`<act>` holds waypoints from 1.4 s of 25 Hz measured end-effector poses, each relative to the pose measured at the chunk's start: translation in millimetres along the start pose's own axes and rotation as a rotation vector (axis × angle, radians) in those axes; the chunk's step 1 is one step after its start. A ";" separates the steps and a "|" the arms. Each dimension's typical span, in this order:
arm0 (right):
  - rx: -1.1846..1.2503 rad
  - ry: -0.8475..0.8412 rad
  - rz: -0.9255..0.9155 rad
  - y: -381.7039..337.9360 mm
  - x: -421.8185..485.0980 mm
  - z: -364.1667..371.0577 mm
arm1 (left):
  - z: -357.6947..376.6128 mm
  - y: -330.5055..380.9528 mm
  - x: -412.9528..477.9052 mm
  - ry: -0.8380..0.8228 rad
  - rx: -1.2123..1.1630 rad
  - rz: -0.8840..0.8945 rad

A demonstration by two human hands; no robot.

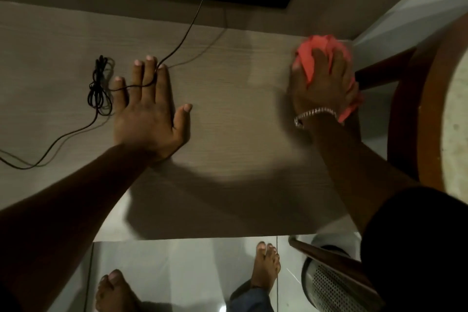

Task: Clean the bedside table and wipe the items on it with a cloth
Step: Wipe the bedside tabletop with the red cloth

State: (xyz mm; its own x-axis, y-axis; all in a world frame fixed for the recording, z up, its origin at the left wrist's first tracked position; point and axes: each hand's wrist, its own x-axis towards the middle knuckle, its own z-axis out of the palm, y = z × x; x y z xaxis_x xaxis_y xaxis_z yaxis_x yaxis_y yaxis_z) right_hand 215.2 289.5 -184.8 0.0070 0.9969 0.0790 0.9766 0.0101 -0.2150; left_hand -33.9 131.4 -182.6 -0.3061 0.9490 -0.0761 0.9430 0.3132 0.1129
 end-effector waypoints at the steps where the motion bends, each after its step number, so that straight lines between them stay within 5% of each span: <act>1: 0.008 0.003 0.001 -8.6 11.5 3.9 | 0.2 0.9 0.1 0.011 -0.006 0.004; 10: 0.046 -0.263 -0.865 3.3 -198.1 -35.7 | -1.9 1.2 -1.7 0.025 -0.039 -0.001; 12: 0.010 -0.259 -0.815 9.2 -217.4 -35.6 | -0.5 -1.5 -2.6 0.030 -0.063 0.020; 17: -0.038 -0.090 -0.305 -62.2 -211.6 -14.4 | -1.2 -37.6 -21.9 0.108 -0.091 -0.002; 22: 0.025 -0.131 -0.509 -162.3 -135.2 19.2 | -0.8 -73.5 -22.6 0.065 -0.095 -0.069; 28: 0.021 -0.059 -0.546 -252.0 -96.6 50.9 | -9.2 -151.6 -13.4 0.121 -0.097 -0.233; 35: 0.081 -0.229 -1.040 -368.1 -83.9 74.9 | -14.4 -209.7 -20.4 0.101 -0.081 -0.283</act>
State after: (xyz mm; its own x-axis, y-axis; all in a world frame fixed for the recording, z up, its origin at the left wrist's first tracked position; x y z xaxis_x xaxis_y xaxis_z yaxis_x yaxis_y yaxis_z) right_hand -161.0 208.0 -185.2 -0.8702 0.4866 0.0778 0.4624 0.8608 -0.2127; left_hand -227.2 46.9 -190.5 -0.5705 0.8212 -0.0171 0.8060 0.5637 0.1806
